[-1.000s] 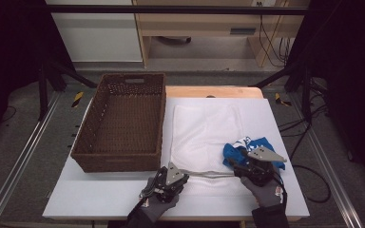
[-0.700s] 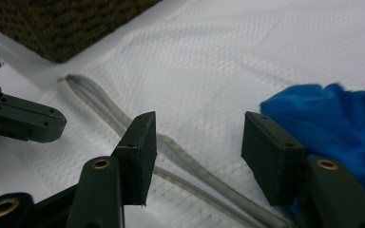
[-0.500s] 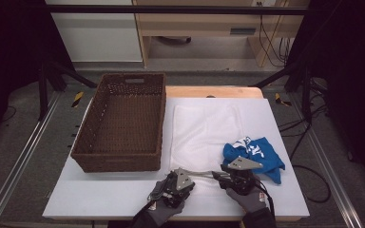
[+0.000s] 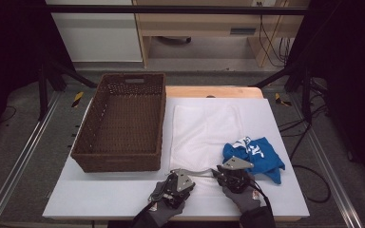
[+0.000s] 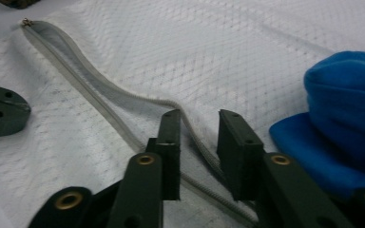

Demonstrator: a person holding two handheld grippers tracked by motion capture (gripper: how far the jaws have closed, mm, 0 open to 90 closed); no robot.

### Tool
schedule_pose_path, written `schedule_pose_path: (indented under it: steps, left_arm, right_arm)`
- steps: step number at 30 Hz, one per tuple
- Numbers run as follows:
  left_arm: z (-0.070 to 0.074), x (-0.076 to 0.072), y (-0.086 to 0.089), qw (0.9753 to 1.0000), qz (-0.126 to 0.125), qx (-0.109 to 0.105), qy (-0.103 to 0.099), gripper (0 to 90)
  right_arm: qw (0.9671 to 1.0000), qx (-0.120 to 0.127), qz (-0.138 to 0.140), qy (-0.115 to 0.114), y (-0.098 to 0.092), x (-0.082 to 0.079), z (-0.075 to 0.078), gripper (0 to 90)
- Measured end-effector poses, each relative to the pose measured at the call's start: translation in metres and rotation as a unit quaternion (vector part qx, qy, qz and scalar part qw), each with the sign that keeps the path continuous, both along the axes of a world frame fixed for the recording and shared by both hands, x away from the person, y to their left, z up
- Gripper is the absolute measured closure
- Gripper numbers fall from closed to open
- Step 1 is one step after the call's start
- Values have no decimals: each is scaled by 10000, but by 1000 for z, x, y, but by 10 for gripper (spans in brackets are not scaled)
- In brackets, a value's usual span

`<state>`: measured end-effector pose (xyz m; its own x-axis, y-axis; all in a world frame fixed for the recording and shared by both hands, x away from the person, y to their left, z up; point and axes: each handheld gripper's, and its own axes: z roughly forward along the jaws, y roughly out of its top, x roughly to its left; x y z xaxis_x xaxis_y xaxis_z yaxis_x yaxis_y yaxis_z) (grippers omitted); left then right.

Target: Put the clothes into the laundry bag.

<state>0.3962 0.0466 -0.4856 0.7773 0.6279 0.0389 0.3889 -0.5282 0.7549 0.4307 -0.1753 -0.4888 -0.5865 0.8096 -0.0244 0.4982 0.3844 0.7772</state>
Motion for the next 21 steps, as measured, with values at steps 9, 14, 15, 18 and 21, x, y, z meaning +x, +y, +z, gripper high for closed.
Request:
schedule_pose_path:
  steps: [9,14,15,18,21]
  left_arm:
    - [1,1,1,10000,11,-15,68,900]
    - [1,2,0,9999,23,-34,115,896]
    - [1,2,0,9999,22,-46,133,893]
    - [3,4,0,9999,20,-41,152,871]
    - [9,6,3,9998,69,-154,97,848]
  right_arm:
    - [9999,37,-87,-34,-5,1,8,890]
    - [9993,230,-94,-269,-8,5,24,892]
    - [9991,273,-78,-321,-8,6,26,892]
    - [9986,358,-89,-373,-9,8,31,892]
    - [9985,418,-101,-353,-10,7,31,891]
